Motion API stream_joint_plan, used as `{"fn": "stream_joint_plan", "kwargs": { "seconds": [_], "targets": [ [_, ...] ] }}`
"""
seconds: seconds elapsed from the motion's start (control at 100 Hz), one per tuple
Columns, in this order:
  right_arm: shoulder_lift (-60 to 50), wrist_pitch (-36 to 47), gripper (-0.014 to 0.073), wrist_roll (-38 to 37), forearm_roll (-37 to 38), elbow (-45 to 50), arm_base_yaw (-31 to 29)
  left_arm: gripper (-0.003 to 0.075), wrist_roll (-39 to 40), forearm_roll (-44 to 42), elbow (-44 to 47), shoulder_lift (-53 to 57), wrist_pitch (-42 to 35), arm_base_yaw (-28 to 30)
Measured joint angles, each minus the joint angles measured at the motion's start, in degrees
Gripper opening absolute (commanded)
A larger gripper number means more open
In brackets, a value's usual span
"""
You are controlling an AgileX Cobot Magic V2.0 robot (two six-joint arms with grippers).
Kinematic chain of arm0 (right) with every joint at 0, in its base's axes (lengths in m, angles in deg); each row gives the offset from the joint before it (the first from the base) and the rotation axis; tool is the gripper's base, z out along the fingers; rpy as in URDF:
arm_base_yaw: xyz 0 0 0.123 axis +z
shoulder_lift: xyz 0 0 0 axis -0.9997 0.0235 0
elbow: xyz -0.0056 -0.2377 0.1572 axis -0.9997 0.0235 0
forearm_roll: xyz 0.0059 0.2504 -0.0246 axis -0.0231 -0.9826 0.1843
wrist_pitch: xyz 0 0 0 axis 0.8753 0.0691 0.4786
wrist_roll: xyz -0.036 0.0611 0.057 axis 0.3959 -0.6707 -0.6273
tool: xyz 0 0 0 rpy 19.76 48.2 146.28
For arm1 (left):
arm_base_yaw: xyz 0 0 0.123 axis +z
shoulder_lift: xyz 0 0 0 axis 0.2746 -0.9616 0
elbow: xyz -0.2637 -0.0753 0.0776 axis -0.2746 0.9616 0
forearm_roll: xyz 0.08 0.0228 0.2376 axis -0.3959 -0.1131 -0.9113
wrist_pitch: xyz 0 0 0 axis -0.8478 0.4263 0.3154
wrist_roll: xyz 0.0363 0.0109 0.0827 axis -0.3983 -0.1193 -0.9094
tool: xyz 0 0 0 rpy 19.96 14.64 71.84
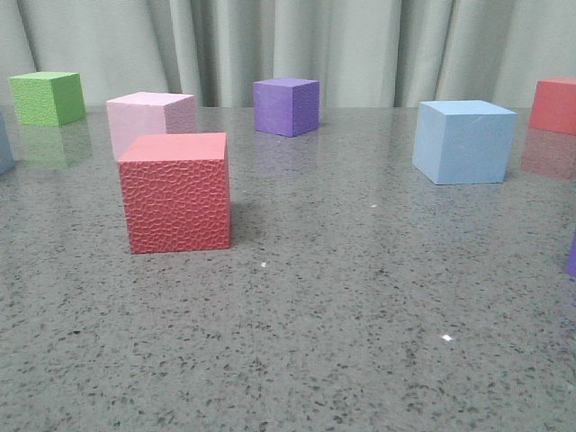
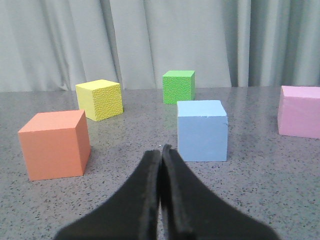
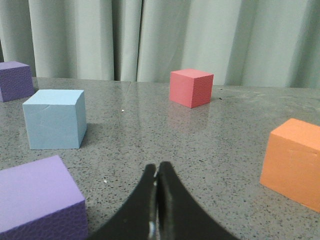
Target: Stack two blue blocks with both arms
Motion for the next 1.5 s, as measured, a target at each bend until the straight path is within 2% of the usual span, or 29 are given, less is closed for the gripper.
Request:
{"fn": "stream_joint_plan", "kwargs": {
  "seconds": [0.81, 1.2, 1.35, 1.5],
  "targets": [
    [0.0, 0.1, -0.0069, 0.0, 0.0, 0.0, 0.0, -0.0019, 0.0, 0.0, 0.0, 0.0, -0.4, 0.0],
    [0.0, 5.3, -0.0069, 0.0, 0.0, 0.0, 0.0, -0.0019, 0.0, 0.0, 0.0, 0.0, -1.2, 0.0],
    [0.0, -1.1, -0.0069, 0.0, 0.0, -2.7, 0.0, -0.0019, 0.0, 0.0, -0.6, 0.0, -0.1, 0.0],
    [1.6, -10.0, -0.0069, 0.0, -0.7, -9.8, 0.0, -0.0020, 0.0, 0.0, -5.9, -1.4, 3.2, 0.0]
  ]
}}
